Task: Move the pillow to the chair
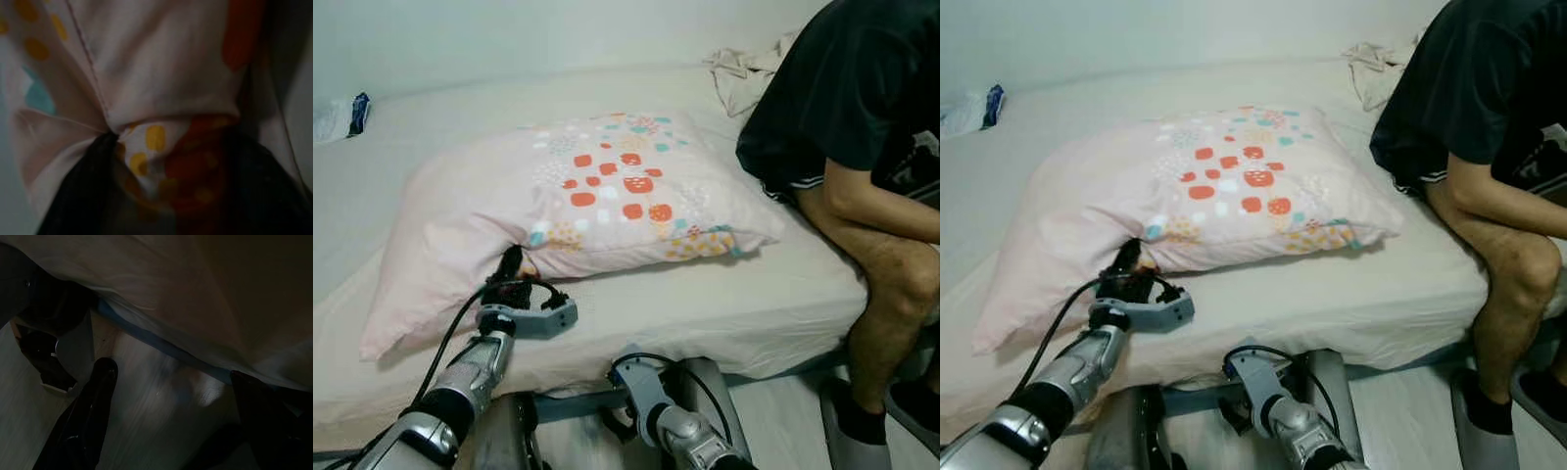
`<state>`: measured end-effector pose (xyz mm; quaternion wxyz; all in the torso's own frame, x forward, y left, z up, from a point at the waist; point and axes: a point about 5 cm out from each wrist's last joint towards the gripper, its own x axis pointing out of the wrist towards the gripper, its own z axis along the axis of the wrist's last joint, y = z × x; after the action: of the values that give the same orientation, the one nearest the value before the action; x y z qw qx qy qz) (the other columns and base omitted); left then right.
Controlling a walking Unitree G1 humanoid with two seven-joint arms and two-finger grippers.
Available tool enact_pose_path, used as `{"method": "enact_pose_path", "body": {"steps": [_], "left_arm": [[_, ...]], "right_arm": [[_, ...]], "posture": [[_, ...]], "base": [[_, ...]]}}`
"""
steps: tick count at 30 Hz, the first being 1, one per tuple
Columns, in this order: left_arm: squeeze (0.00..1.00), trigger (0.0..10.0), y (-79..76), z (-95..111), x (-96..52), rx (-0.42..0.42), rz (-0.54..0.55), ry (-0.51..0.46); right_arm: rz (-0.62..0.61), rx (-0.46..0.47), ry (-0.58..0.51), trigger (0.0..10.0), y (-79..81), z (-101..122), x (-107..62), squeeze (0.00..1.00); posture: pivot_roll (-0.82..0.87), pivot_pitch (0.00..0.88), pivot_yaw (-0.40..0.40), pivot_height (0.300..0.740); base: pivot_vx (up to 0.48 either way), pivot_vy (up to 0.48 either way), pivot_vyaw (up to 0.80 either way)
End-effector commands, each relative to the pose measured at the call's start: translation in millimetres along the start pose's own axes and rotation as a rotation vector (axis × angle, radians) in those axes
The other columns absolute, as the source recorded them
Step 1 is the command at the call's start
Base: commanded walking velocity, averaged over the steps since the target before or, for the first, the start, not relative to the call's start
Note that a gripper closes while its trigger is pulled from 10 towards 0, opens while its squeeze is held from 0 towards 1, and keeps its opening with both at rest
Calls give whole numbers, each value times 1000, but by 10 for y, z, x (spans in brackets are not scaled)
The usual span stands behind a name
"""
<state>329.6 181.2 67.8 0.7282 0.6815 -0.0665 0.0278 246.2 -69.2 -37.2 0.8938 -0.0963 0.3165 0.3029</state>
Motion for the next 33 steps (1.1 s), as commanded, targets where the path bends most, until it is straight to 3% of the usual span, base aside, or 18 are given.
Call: {"method": "enact_pose_path", "body": {"steps": [1,10,16,20,22,23,25,28,30,32,33], "left_arm": [[0,0,-67,-188,-66,-3,-43,99],[0,0,-1,-194,0,-51,6,111],[0,0,212,-201,148,-121,109,119],[0,0,275,-220,188,-165,136,137],[0,0,334,-254,211,-254,169,170],[0,0,334,-254,211,-254,169,170],[0,0,434,-302,245,-404,224,216],[0,0,468,-314,258,-450,240,225],[0,0,598,-379,282,-616,311,265],[0,0,738,-457,291,-879,393,314],[0,0,738,-457,291,-879,393,314]], "right_arm": [[-2,47,78,10000,14,-241,-61,0],[-1,37,62,10000,-11,-155,-37,0],[3,22,48,10000,-33,-67,-14,0],[8,18,41,10000,-34,-28,-2,0],[12,15,31,10000,-30,19,13,0],[12,15,31,10000,-30,19,13,0],[24,10,20,10000,-14,83,34,0],[29,11,17,10000,-8,102,41,0],[50,14,1,10000,7,165,57,0],[66,31,-19,10000,9,225,69,0],[66,31,-19,10000,9,225,69,0]], "posture": [[-38,281,3,558],[-38,237,-8,558],[-28,201,-19,558],[-23,183,-23,558],[-16,161,-29,558],[-16,161,-29,558],[-1,132,-37,558],[2,128,-38,558],[8,111,-45,558],[15,101,-52,558],[15,101,-52,558]], "base": [[0,0,0],[0,0,0],[0,0,0],[0,0,0],[0,0,0],[0,0,0],[0,0,0],[0,0,0],[0,0,0],[0,0,0],[0,0,0]]}}
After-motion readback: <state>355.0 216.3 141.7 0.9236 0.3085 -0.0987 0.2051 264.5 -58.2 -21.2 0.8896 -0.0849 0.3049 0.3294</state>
